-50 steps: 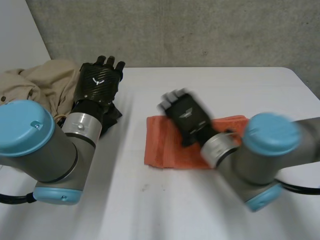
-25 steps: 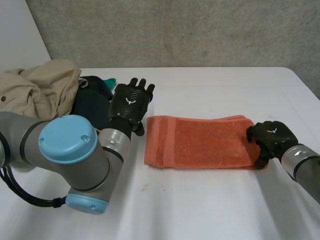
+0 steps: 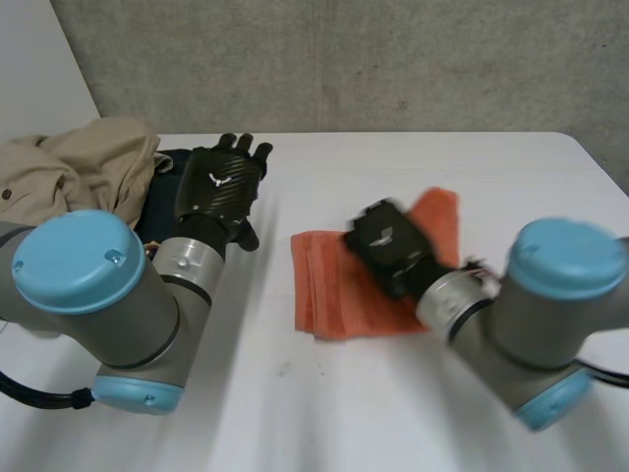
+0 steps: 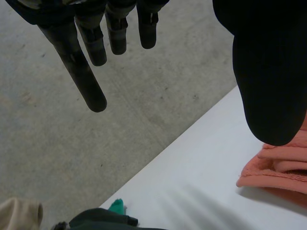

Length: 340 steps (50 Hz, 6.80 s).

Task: Fold the laundry.

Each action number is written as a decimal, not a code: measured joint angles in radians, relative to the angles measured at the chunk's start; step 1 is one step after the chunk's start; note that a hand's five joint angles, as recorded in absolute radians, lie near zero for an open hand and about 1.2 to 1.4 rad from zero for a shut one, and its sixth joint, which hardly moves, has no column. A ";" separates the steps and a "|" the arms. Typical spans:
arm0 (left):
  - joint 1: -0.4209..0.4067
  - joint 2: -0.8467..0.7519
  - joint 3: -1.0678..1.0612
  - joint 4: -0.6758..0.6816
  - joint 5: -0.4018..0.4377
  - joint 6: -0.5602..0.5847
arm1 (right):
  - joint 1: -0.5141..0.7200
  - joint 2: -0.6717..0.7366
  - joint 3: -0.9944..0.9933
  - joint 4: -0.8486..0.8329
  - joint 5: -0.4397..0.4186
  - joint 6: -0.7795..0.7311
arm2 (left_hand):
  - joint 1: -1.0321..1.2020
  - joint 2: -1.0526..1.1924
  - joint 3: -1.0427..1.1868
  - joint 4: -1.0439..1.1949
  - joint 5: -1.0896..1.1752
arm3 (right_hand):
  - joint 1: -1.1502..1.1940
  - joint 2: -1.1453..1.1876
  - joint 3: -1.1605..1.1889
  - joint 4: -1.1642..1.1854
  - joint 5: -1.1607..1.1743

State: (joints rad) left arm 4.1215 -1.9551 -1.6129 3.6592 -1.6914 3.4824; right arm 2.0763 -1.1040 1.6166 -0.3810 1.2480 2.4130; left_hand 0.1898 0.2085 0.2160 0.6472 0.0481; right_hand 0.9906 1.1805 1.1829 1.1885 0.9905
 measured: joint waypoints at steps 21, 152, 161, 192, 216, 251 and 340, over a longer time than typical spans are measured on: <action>-0.053 -0.089 0.143 -0.062 0.005 -0.109 | -0.110 -0.106 0.000 -0.015 0.049 0.572 | 0.003 0.000 0.000 0.000 0.000 | -0.703 -0.842 -0.864 -0.869 -0.849; -0.030 -0.119 0.298 -0.437 0.099 -0.149 | -0.241 0.178 -0.082 0.320 -0.128 0.877 | 0.000 0.000 0.000 0.000 0.000 | -0.744 -0.906 -0.927 -0.910 -0.899; -0.030 -0.122 0.292 -0.436 0.097 -0.150 | -0.186 0.205 -0.126 0.281 -0.115 0.925 | 0.000 0.000 0.000 0.000 0.000 | -0.746 -0.906 -0.927 -0.910 -0.899; -0.021 -0.121 0.281 -0.435 0.098 -0.151 | -0.145 0.353 -0.495 0.263 0.132 0.968 | 0.000 0.000 0.000 0.000 0.000 | -0.048 -0.009 0.001 -0.004 -0.032; -0.019 -0.130 0.308 -0.426 0.096 -0.152 | -0.602 0.725 -1.139 0.282 0.333 0.760 | 0.000 0.000 0.000 0.000 0.000 | -0.037 0.001 0.001 -0.003 -0.011; -0.017 -0.120 0.304 -0.427 0.092 -0.159 | -0.745 0.754 -1.181 0.446 0.343 0.673 | 0.001 0.000 0.000 0.000 0.000 | -0.178 -0.220 -0.206 -0.211 -0.184; 0.250 -0.008 0.411 -0.140 0.169 0.043 | -0.356 -0.181 0.181 0.174 -0.082 0.281 | 0.922 0.975 0.937 0.562 0.922 | -0.785 -0.957 -0.970 -0.951 -0.931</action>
State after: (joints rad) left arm 4.3713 -1.9628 -1.2019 3.5187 -1.5221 3.5258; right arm 1.7201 -1.2852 1.7972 -0.2073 1.1662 2.6938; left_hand 1.1115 1.1832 1.1532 1.2091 0.9705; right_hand 0.2059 0.2232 0.2133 0.2375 0.0594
